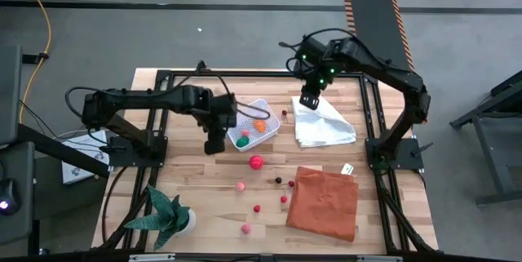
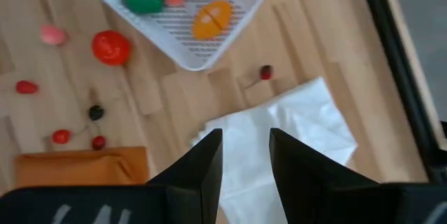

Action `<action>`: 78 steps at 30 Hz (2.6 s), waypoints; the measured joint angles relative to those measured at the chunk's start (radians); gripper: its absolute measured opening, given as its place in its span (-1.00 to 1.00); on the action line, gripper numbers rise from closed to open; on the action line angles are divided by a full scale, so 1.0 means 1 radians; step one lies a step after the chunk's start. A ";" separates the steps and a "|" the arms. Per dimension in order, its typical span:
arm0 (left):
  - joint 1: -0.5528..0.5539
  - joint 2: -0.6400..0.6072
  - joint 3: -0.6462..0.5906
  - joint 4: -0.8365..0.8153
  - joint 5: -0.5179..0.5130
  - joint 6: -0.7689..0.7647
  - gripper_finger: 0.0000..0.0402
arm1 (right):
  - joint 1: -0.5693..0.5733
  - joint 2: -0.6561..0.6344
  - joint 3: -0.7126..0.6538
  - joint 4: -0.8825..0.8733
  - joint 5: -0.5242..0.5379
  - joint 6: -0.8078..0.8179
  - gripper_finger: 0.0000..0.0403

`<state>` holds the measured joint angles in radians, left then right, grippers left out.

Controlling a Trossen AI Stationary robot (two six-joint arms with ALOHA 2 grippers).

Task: Pick and placing Produce into tupperware
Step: Put the black cherry in the basket

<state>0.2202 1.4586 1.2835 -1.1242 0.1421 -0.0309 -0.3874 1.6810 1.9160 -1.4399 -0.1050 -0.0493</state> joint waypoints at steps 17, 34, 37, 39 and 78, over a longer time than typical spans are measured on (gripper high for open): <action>-0.202 -0.195 -0.002 -0.114 -0.068 -0.139 -0.99 | 0.328 0.000 0.000 0.032 0.162 0.323 -0.46; -0.236 -0.461 -0.002 -0.184 -0.143 -0.239 -0.99 | 0.603 0.091 0.000 0.068 0.258 0.766 -0.46; -0.236 -0.486 -0.002 -0.199 -0.143 -0.252 -0.99 | 0.631 0.126 0.000 0.069 0.251 0.828 -0.46; -0.236 -0.501 -0.002 -0.211 -0.141 -0.268 -0.99 | 0.644 0.149 0.000 0.069 0.228 0.872 -0.46; -0.236 -0.557 -0.002 -0.209 -0.109 -0.236 -0.98 | 0.669 0.395 0.000 0.109 0.075 1.279 -0.46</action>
<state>-0.0158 0.9020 1.2816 -1.3331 0.0330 -0.2665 0.2813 2.0763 1.9156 -1.3306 -0.0296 1.2295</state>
